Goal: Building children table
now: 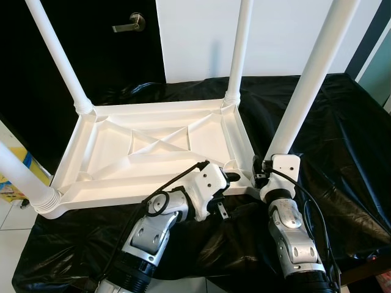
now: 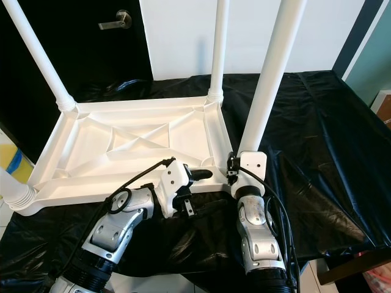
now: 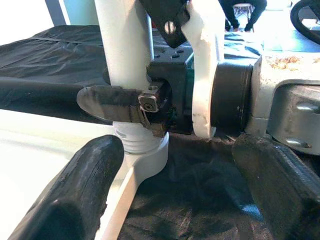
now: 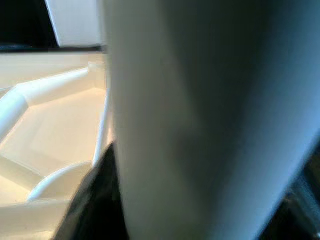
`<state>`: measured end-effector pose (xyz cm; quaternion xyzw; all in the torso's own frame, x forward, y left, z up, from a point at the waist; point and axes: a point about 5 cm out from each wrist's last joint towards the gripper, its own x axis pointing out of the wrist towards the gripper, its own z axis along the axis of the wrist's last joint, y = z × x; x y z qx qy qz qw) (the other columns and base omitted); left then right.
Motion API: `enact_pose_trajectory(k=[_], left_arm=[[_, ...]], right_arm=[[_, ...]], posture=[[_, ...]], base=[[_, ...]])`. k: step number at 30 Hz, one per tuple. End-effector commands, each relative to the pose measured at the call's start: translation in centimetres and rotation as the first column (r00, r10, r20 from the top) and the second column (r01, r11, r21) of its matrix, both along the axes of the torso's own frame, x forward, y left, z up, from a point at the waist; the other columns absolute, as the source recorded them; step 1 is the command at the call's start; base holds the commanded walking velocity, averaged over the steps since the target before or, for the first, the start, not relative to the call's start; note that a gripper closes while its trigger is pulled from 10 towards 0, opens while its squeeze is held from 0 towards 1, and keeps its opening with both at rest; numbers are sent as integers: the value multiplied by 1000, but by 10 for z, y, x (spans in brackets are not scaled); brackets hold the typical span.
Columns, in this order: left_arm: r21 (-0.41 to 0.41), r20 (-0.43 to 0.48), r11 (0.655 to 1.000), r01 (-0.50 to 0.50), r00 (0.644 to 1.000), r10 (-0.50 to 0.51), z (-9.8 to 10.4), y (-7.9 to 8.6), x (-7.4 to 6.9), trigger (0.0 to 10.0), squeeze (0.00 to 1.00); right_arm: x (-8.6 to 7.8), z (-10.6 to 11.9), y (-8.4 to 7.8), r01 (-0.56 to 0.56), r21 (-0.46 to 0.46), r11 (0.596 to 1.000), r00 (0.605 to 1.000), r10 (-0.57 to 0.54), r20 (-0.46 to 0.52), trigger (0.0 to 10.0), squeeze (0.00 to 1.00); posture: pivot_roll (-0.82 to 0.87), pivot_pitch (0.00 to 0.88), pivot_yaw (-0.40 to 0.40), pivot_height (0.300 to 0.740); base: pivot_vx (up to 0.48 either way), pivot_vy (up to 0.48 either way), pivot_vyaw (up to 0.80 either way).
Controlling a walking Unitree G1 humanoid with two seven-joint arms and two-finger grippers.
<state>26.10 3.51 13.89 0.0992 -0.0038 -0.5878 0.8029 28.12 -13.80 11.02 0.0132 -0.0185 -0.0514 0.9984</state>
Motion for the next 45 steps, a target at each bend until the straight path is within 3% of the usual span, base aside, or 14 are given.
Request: enact_pose_trajectory(k=[1, 9, 13, 18, 19, 20, 21, 25, 27, 28, 31, 38, 45], left_arm=[[-18, 24, 994, -107, 994, 108, 3, 2, 5, 10000, 0], [-17, 24, 994, -108, 994, 108, 3, 2, 5, 10000, 0], [-19, 22, 994, -108, 994, 109, 3, 1, 5, 10000, 0], [-19, 22, 994, -108, 994, 109, 2, 1, 6, 10000, 0], [-18, 22, 994, -107, 994, 107, 2, 1, 6, 10000, 0], [-18, 22, 994, -107, 994, 107, 2, 1, 6, 10000, 0], [-18, 21, 994, -105, 994, 106, 3, 1, 6, 10000, 0], [-18, 23, 994, -104, 994, 104, 3, 1, 8, 10000, 0], [-18, 25, 995, -103, 994, 103, 4, 1, 8, 10000, 0], [-18, 25, 995, -103, 994, 103, 4, 1, 8, 10000, 0], [-17, 26, 995, -100, 995, 100, 5, 2, 9, 10000, 0], [-15, 31, 995, -98, 995, 99, 6, 2, 11, 10000, 0], [-12, 38, 995, -96, 995, 96, 7, 2, 12, 10000, 0]], right_arm=[[-4, -10, 1, 2, 2, 1000, 999, -2, -45, 10000, 1000], [-5, -4, -5, -41, -20, 999, 999, 41, -1, 10000, 1000], [-8, -1, -16, -155, -16, 988, 987, 156, 28, 10000, 1000], [-8, 0, -17, -185, -10, 983, 982, 185, 31, 10000, 1000], [-9, 1, -18, -231, -11, 973, 972, 231, 37, 10000, 137], [-9, 1, -18, -231, -11, 973, 972, 231, 37, 10000, 137], [-9, 2, -20, -283, -24, 959, 958, 283, 40, 10000, 0], [-10, 5, -24, -386, -51, 921, 921, 388, 43, 10000, 0], [-10, 6, -24, -481, -61, 874, 875, 484, 29, 10000, 0], [-10, 6, -24, -481, -61, 874, 875, 484, 29, 10000, 0], [-9, 7, -26, -623, -96, 776, 781, 625, -21, 10000, 0], [6, 11, -40, -688, -150, 710, 725, 683, -90, 10000, 0], [20, 11, -43, -743, -199, 639, 668, 726, -161, 10000, 0]], posture=[[-124, 0, -18, 740], [-126, 0, -19, 740], [-133, 0, -17, 740], [-134, 0, -16, 740], [-137, 0, -13, 740], [-137, 0, -13, 740], [-142, 0, -6, 740], [-144, 0, -1, 740], [-144, 0, 3, 740], [-144, 0, 3, 740], [-145, 0, 9, 740], [-142, 0, 18, 740], [-139, 0, 25, 740]], base=[[0, 0, 0], [0, 0, 0], [0, 0, 0], [0, 0, 0], [0, 0, 0], [0, 0, 0], [0, 0, 0], [0, 0, 0], [0, 0, 0], [0, 0, 0], [0, 0, 0], [0, 0, 0], [0, 0, 0]])
